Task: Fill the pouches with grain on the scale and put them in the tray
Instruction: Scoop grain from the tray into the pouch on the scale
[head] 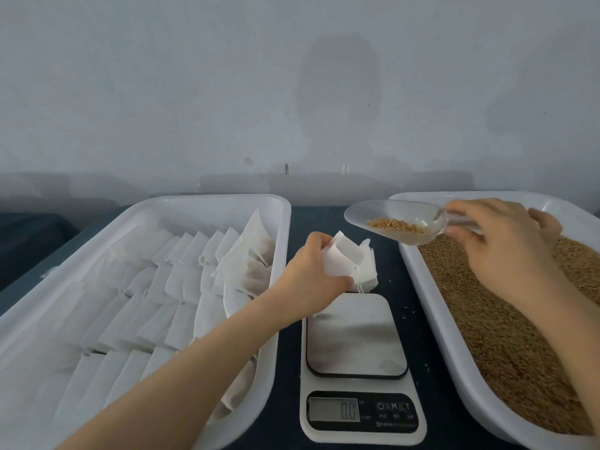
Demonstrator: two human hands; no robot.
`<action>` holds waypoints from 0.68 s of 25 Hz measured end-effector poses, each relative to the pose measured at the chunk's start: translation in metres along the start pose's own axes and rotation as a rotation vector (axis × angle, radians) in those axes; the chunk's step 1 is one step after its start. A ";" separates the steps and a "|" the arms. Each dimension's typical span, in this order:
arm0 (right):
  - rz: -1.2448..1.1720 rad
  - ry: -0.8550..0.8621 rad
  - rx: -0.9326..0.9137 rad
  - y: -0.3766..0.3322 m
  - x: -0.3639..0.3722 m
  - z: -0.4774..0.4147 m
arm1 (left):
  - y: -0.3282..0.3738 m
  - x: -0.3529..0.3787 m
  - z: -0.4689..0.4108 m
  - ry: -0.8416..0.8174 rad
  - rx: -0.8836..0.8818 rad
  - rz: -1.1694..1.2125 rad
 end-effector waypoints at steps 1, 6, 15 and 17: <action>-0.005 0.022 -0.019 0.000 -0.002 0.000 | -0.001 -0.001 -0.001 0.027 0.003 0.010; -0.031 0.123 -0.154 -0.003 -0.012 0.000 | 0.000 -0.003 -0.002 0.067 0.014 0.031; 0.068 0.153 -0.308 -0.014 -0.010 0.004 | 0.005 0.006 0.000 -0.012 0.084 -0.125; 0.077 0.141 -0.332 -0.017 -0.009 0.006 | 0.005 0.006 0.000 0.000 0.070 -0.177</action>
Point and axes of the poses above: each hand's wrist, its own z-axis away from the middle knuckle, its own x-axis out of the palm, y = z × x, the point moved 6 cm from there along -z, towards the middle knuckle, and after that the axes turned 2 degrees about y, right-handed, at the moved point
